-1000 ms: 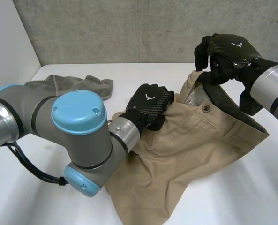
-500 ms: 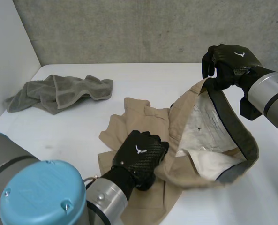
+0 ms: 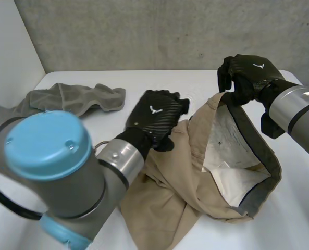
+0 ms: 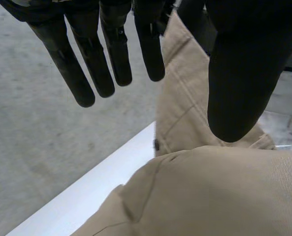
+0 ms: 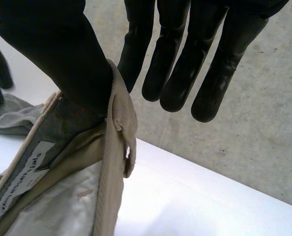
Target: Fold the laundry.
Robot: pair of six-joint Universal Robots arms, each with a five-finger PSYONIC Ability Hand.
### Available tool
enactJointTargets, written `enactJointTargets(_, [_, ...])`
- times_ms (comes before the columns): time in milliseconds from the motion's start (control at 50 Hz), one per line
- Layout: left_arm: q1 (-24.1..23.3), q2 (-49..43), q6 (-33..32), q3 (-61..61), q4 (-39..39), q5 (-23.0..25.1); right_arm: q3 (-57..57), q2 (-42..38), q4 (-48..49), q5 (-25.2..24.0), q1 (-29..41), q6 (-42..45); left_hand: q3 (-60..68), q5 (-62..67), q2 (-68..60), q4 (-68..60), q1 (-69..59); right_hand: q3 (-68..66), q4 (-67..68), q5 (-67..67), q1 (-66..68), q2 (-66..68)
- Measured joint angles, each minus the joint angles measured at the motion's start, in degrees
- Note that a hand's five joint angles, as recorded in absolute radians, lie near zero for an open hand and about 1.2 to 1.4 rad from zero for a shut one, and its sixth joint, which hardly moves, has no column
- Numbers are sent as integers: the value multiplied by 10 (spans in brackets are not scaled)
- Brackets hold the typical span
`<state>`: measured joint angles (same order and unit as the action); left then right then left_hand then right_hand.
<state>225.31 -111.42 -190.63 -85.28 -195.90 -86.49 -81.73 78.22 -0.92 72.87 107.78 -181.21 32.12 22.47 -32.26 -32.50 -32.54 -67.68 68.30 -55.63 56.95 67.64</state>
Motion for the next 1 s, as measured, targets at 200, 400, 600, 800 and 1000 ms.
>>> enactJointTargets(200, [-2,-56,-4,54,23,51,-3,-5,3,3,8,3,75,70,-75,-73,-75,0,0,-8,0,0])
enactJointTargets(400, [-7,-74,-6,34,36,24,-1,-13,7,5,6,3,113,105,-111,-110,-109,0,0,-8,0,0])
enactJointTargets(600, [-4,-87,-63,-4,52,-31,0,-12,7,5,4,2,115,106,-112,-110,-111,0,0,-8,0,0])
enactJointTargets(800, [6,-87,-171,-46,69,-65,2,-12,7,5,1,2,115,106,-112,-110,-111,0,0,-8,0,0])
enactJointTargets(1000, [0,-49,-182,-59,83,-101,4,-12,8,8,1,3,102,94,-99,-94,-91,0,0,-8,0,0])
